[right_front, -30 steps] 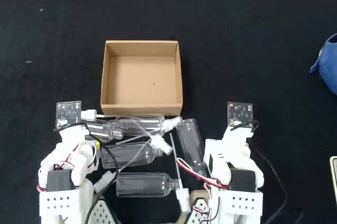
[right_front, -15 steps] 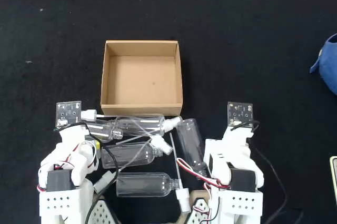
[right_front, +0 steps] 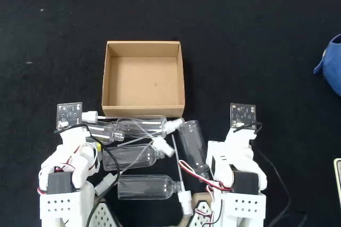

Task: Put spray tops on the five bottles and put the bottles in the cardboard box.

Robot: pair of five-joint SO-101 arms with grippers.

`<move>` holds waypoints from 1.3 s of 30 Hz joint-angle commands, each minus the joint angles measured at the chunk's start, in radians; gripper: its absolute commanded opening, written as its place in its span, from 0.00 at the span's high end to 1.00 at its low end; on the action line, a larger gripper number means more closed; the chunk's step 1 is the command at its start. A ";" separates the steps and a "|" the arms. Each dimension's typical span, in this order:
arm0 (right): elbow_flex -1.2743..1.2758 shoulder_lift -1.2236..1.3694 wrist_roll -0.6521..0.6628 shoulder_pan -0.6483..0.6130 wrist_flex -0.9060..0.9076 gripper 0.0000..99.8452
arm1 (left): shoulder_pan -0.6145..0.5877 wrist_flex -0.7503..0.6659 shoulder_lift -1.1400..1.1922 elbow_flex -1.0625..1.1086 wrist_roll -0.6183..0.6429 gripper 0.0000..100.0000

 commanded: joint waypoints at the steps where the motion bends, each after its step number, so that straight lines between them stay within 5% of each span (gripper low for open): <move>1: -0.008 -0.097 -0.002 0.006 0.006 0.99 | -0.002 0.018 -0.011 0.015 -0.003 0.97; 28: -0.008 -0.097 -0.002 0.006 0.006 0.99 | -0.041 0.018 -0.011 -0.012 -0.025 0.97; 35: -0.008 -0.097 -0.002 0.006 0.006 0.99 | -0.206 0.017 -0.011 -0.209 -0.453 0.97; 39: -0.008 -0.097 -0.002 0.006 0.006 0.99 | -0.274 0.060 -0.011 -0.300 -0.589 0.97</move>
